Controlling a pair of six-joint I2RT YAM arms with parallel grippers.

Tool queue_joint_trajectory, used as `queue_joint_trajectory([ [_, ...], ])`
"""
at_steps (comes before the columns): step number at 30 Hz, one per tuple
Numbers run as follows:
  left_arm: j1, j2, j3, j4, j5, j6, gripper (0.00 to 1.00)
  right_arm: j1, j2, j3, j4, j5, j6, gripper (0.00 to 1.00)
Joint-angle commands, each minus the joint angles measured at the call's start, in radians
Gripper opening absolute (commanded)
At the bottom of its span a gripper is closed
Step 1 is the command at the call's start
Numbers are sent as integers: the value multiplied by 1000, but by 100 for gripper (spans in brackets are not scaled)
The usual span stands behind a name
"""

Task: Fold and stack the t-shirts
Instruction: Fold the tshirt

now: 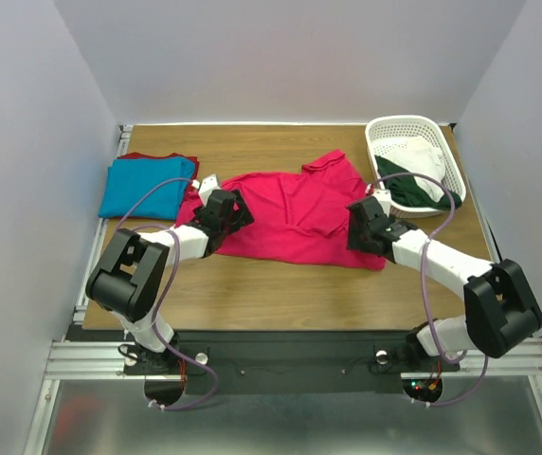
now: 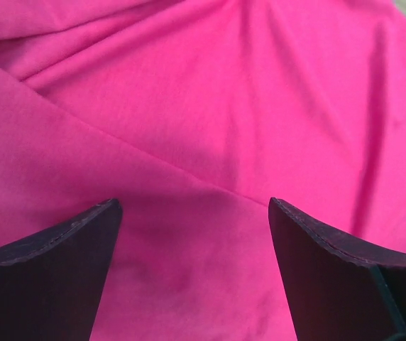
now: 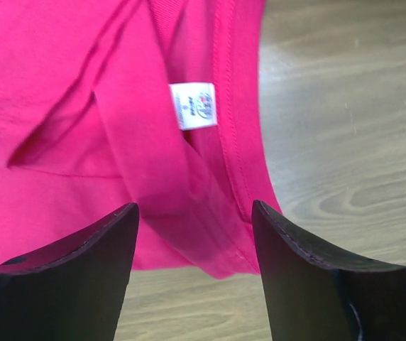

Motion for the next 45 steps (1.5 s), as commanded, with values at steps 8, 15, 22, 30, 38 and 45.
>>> queue_joint_trajectory([
  [8,3,18,-19,59,12,-10,98,-94,-91,-99,37,-114,24,64],
  [15,3,13,-20,59,22,-10,98,-125,-48,-98,47,-191,-1,43],
  [22,22,39,-19,56,52,-8,98,-140,-4,-87,49,-234,-13,28],
  [30,69,17,-48,64,83,19,98,-145,-36,-49,28,-170,-27,0],
  [38,72,-10,-43,19,89,38,98,-145,-63,46,-80,-36,-30,0],
  [45,72,-49,-47,-5,71,58,98,-145,-62,80,-158,68,-12,7],
])
